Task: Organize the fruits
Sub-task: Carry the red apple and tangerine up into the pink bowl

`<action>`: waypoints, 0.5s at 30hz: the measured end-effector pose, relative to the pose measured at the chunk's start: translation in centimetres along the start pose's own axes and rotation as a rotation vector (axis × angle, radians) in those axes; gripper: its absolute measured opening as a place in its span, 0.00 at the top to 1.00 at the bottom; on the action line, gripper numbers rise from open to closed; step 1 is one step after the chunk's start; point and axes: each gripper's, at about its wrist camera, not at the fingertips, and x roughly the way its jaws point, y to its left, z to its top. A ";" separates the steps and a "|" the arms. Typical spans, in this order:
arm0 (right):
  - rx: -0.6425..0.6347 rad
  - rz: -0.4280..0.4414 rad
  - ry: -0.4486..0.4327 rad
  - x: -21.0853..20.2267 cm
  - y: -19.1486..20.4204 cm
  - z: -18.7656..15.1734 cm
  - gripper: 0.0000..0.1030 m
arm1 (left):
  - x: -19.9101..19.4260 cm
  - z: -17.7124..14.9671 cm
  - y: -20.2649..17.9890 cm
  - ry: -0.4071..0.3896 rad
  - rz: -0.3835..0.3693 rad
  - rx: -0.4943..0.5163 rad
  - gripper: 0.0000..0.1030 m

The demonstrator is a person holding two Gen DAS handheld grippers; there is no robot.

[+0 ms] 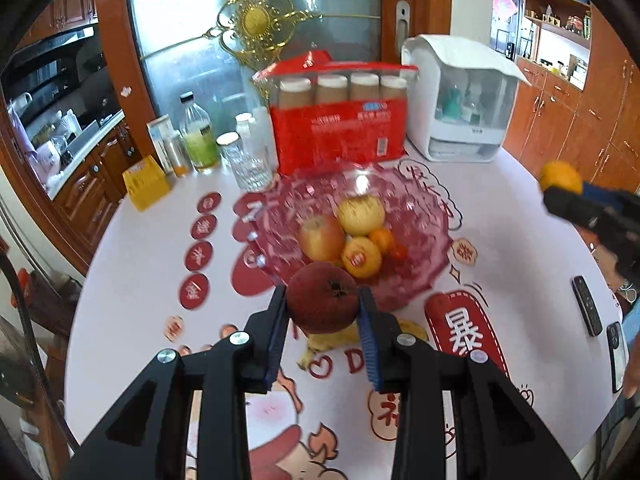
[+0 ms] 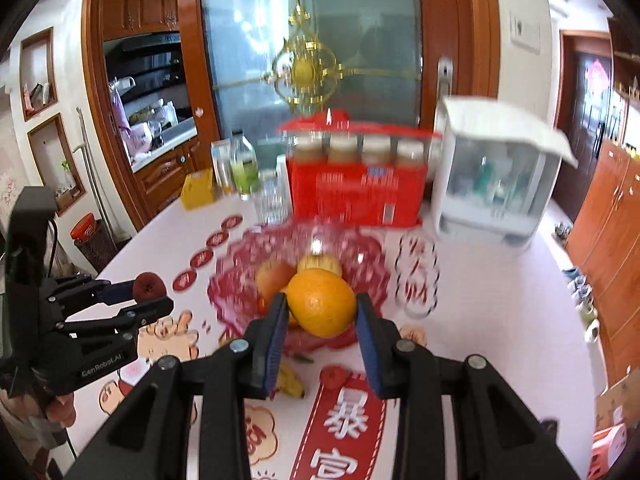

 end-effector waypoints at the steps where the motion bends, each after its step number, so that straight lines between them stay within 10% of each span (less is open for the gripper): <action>1: -0.003 -0.002 -0.005 -0.2 0.0 0.9 0.67 | -0.4 0.8 0.3 0.001 0.009 0.000 0.69; 15: 0.053 -0.012 0.001 0.4 -1.9 10.2 0.67 | -2.8 11.1 1.4 -0.027 0.186 0.115 0.69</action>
